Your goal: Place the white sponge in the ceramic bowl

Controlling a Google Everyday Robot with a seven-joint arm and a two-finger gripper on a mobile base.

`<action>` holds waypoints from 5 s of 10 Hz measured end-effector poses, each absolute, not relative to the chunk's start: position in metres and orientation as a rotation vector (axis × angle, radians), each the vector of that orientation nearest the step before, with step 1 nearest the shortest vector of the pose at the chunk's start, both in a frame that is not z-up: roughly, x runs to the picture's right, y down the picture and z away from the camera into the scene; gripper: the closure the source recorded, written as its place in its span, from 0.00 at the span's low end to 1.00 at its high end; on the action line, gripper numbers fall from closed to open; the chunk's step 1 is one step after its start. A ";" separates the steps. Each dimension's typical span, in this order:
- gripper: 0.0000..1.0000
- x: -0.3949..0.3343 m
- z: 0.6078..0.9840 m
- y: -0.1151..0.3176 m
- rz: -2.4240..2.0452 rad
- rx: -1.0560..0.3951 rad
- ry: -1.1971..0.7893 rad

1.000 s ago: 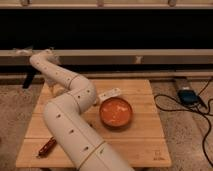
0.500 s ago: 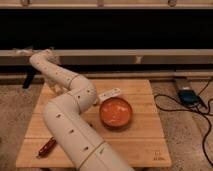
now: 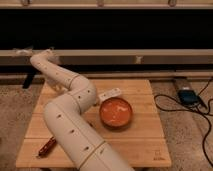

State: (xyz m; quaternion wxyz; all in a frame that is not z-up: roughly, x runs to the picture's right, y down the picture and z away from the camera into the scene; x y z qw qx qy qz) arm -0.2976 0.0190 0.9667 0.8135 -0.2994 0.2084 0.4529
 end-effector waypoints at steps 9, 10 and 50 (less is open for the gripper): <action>1.00 -0.238 0.902 -0.003 0.957 -0.602 0.316; 1.00 -0.233 0.895 -0.007 0.964 -0.593 0.297; 1.00 -0.162 0.867 0.006 1.080 -0.581 0.278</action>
